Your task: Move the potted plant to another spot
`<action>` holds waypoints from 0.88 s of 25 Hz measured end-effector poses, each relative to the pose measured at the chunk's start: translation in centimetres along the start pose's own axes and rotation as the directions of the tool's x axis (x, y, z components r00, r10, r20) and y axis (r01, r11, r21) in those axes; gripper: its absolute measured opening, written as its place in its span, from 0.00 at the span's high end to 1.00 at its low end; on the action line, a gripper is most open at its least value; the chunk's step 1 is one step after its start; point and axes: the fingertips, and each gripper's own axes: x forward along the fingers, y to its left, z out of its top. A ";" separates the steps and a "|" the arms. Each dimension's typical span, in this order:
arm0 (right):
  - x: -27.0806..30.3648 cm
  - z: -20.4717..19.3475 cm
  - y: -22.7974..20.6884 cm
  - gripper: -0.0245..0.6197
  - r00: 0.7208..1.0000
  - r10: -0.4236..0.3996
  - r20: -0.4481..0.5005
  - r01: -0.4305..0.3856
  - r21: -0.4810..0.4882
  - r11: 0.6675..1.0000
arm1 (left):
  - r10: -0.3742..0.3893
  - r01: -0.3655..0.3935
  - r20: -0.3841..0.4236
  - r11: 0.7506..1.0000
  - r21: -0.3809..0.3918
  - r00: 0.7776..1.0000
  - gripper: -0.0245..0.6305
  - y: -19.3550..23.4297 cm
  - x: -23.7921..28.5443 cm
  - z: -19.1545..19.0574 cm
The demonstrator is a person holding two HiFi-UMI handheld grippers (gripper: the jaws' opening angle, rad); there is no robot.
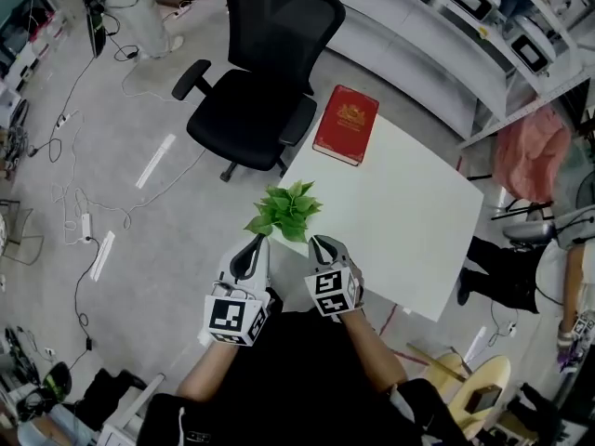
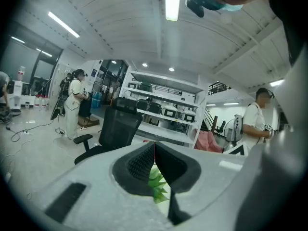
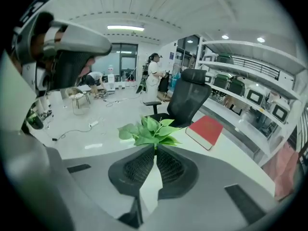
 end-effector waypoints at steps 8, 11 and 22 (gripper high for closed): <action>-7.8 0.0 -6.1 0.94 0.984 -0.073 0.162 0.034 0.234 0.972 | -0.052 0.051 0.006 0.998 0.022 0.999 0.94 -6.6 1.4 0.2; -10.9 0.2 -8.1 0.94 0.968 -0.120 0.223 0.060 0.257 0.965 | -0.070 0.070 0.014 0.997 0.032 0.997 0.93 -9.1 1.7 0.4; -18.1 -1.2 -10.8 0.94 0.929 -0.192 0.317 0.083 0.328 0.941 | -0.117 0.116 0.016 0.992 0.051 0.993 0.93 -15.7 2.8 -0.3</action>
